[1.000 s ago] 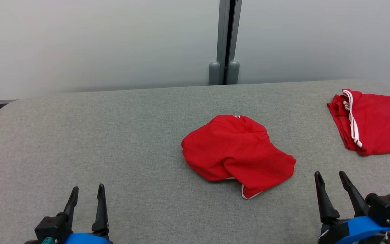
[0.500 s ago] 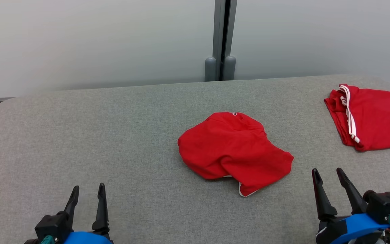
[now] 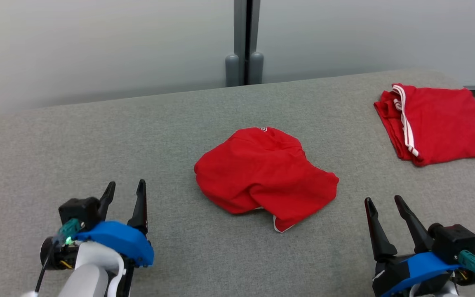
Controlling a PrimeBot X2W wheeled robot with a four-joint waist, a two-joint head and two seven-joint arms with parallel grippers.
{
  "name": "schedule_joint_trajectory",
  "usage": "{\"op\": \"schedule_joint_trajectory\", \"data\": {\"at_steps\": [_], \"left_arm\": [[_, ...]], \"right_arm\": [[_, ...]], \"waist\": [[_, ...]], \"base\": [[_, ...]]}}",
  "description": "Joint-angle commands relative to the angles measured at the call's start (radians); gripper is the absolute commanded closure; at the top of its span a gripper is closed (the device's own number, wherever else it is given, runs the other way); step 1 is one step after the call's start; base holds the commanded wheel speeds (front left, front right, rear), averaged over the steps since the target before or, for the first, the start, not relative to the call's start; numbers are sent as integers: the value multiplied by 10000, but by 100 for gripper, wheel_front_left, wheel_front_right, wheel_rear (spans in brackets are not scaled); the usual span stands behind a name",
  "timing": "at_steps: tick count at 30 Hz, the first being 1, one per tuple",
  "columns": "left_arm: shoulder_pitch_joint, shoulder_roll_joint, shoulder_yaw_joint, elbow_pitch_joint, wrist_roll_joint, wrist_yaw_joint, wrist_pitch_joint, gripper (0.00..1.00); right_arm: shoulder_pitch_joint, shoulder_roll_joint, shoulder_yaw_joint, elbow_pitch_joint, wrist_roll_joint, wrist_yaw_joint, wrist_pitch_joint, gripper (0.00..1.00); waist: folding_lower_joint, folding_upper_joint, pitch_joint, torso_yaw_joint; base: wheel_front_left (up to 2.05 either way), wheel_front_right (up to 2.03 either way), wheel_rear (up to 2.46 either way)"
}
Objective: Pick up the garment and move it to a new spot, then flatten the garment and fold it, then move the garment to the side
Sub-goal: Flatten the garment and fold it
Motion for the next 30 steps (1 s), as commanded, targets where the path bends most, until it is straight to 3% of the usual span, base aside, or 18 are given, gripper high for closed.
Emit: {"op": "schedule_joint_trajectory", "data": {"at_steps": [1,9,19,27,29,30], "left_arm": [[-321,-32,-23,152,-85,-47,246,0],[-1500,-459,-335,1393,-574,-415,1574,0],[-1991,-719,-175,2820,-1111,-484,1907,0],[-2307,-779,123,3387,-1641,-710,1908,0],[-2412,-774,108,3511,-1667,-732,1953,97],[-2458,-805,127,3542,-1724,-777,1886,100]], "right_arm": [[-185,0,86,6,-5,1,-51,0],[-420,-3,643,148,140,1,-116,0],[-637,-2,932,424,269,1,-348,0],[-769,-2,925,553,380,1,-514,0],[-758,-2,937,605,421,1,-544,0],[-773,-2,933,629,443,1,-554,0]], "waist": [[-1,0,51,-114],[-1,0,490,-946],[-1,0,819,-2018],[-1,0,1015,-2431],[-1,0,1030,-2469],[-1,0,1035,-2476]], "base": [[0,0,0],[0,0,0],[0,0,0],[0,0,0],[0,0,0],[0,0,0]]}}
